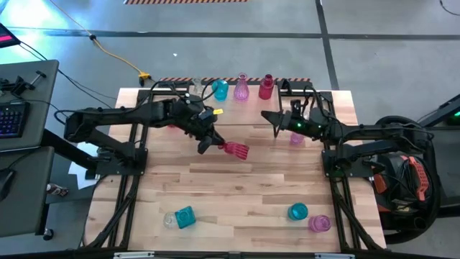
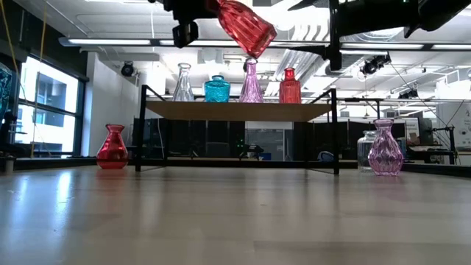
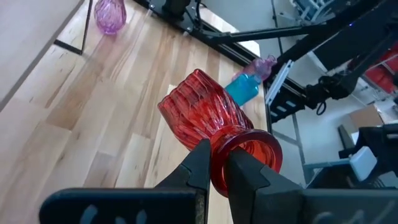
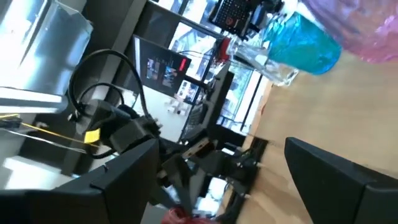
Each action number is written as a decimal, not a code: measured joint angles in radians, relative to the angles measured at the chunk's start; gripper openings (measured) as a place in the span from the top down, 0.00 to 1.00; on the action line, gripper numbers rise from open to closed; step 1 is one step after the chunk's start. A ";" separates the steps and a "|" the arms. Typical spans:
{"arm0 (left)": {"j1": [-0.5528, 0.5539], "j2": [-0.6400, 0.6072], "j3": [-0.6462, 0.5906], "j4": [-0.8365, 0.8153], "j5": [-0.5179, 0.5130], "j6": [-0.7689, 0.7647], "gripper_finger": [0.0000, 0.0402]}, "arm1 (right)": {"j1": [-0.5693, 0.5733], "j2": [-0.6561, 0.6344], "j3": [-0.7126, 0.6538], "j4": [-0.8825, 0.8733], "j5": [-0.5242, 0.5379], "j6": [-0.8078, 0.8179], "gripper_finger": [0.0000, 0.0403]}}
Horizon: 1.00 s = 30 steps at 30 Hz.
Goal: Sort vases onto shelf
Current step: Put the bottom red flower vase on the shelf aligned with the other red flower vase
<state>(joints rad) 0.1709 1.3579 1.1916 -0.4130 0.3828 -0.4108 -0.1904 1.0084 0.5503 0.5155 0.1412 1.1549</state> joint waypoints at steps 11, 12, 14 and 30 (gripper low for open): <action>0.000 0.072 0.174 -0.098 0.000 0.077 0.95 | 0.023 0.000 0.016 0.071 -0.014 0.016 0.18; 0.000 0.079 0.191 -0.116 0.000 0.087 0.95 | 0.023 0.000 0.024 0.053 -0.014 0.015 0.18; 0.000 0.091 0.221 -0.154 -0.003 0.109 0.95 | 0.023 0.000 0.037 0.013 -0.015 0.016 0.18; 0.000 0.116 0.253 -0.283 -0.002 0.160 0.95 | 0.072 0.001 0.069 -0.079 -0.136 -0.040 0.18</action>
<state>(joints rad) 0.1711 1.4734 1.4445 -0.6960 0.3805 -0.2508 -0.1185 1.0090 0.6193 0.4368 0.0056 1.1153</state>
